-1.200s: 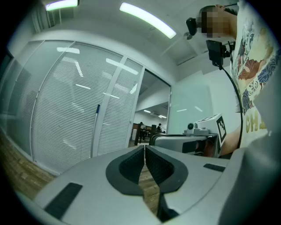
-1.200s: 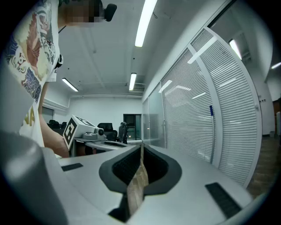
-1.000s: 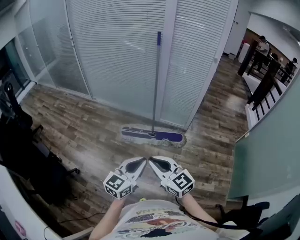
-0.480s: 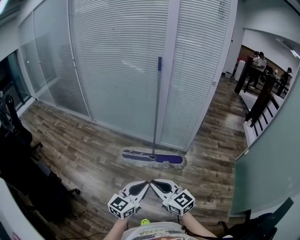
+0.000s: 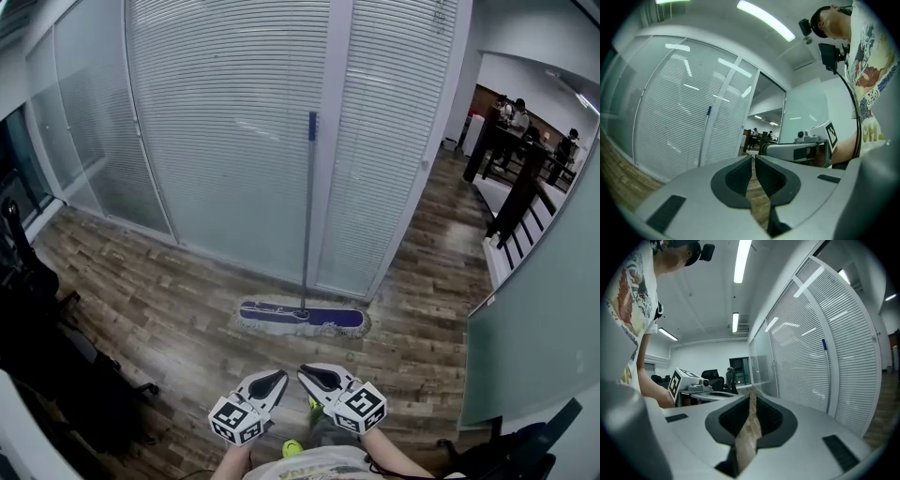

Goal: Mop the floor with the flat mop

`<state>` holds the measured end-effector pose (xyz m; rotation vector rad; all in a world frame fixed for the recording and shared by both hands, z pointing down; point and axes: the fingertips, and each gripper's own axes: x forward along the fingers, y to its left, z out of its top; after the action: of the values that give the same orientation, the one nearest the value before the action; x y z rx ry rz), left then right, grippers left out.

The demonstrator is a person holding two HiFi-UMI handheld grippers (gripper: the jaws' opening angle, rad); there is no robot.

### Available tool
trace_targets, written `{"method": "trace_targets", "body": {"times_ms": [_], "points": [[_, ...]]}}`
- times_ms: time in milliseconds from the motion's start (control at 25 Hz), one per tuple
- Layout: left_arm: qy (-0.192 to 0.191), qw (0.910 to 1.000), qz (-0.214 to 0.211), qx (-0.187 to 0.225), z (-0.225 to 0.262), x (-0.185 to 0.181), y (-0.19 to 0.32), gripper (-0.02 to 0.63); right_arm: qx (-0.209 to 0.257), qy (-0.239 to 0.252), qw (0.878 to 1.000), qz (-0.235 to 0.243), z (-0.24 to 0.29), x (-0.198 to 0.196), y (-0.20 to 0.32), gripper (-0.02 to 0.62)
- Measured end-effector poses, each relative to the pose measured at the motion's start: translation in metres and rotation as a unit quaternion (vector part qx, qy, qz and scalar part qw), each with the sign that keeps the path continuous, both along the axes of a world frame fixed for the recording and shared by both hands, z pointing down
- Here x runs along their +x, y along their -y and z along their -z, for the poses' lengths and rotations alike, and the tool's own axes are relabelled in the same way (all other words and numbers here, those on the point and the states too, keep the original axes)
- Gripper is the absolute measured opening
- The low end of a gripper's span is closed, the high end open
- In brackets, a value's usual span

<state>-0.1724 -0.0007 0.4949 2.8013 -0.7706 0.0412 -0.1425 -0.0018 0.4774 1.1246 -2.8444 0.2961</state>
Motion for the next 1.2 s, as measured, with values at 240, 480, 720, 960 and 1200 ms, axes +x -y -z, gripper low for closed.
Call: {"method": "trace_targets", "body": {"times_ms": [240, 480, 720, 960, 1200], "points": [[0.015, 0.9999, 0.002, -0.004, -0.007, 0.015, 0.034, 0.014, -0.007, 0.019, 1.000, 0.006, -0.011, 0.015, 0.042, 0.034], [0.046, 0.9989, 0.008, 0.004, -0.003, 0.033, 0.093, 0.014, -0.001, 0.045, 0.999, 0.008, -0.006, 0.037, 0.101, 0.034], [0.053, 0.9984, 0.017, -0.004, -0.001, 0.070, 0.168, 0.014, -0.012, 0.053, 0.998, 0.023, -0.008, 0.071, 0.177, 0.034], [0.051, 0.9986, 0.012, -0.008, -0.001, 0.119, 0.243, 0.015, -0.017, 0.058, 0.998, 0.020, -0.013, 0.117, 0.255, 0.034], [0.058, 0.9982, 0.008, -0.011, -0.008, 0.170, 0.302, 0.014, -0.020, 0.057, 0.998, 0.019, -0.025, 0.166, 0.316, 0.035]]}}
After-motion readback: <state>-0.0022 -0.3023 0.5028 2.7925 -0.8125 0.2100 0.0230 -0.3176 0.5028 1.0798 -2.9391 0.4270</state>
